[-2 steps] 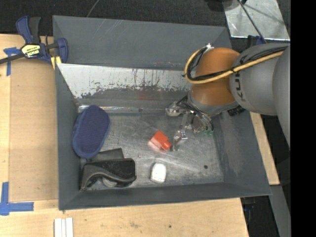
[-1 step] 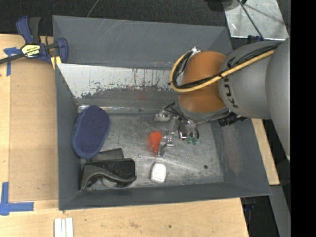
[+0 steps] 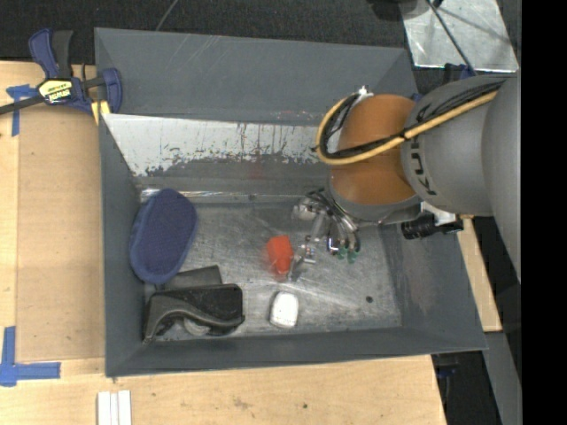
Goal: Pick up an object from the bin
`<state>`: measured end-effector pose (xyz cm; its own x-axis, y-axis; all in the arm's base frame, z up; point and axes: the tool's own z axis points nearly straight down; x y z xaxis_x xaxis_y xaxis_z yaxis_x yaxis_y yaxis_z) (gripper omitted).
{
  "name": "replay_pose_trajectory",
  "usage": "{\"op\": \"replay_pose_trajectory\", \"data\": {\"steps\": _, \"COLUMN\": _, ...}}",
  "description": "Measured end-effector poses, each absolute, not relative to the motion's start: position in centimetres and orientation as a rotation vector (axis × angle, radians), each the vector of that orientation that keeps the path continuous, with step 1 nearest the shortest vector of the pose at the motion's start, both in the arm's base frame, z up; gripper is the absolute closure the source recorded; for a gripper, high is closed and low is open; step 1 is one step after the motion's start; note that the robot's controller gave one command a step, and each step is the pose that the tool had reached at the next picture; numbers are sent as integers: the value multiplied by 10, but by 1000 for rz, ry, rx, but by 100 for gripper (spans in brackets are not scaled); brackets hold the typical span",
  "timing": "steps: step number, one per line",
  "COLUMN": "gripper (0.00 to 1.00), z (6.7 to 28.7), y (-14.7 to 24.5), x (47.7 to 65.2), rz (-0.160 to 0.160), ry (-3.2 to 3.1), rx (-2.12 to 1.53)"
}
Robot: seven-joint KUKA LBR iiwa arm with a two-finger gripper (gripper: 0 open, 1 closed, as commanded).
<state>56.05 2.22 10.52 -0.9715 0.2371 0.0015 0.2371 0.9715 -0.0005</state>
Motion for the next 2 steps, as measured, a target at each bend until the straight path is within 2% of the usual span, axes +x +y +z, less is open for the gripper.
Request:
{"op": "replay_pose_trajectory", "data": {"steps": 1, "gripper": 0, "z": 74, "y": 41, "x": 581, "rz": 3, "ry": -3143, "rx": -148}}
{"op": "replay_pose_trajectory", "data": {"steps": 2, "gripper": 0, "z": 76, "y": 40, "x": 583, "rz": 0, "ry": -3144, "rx": -148}}
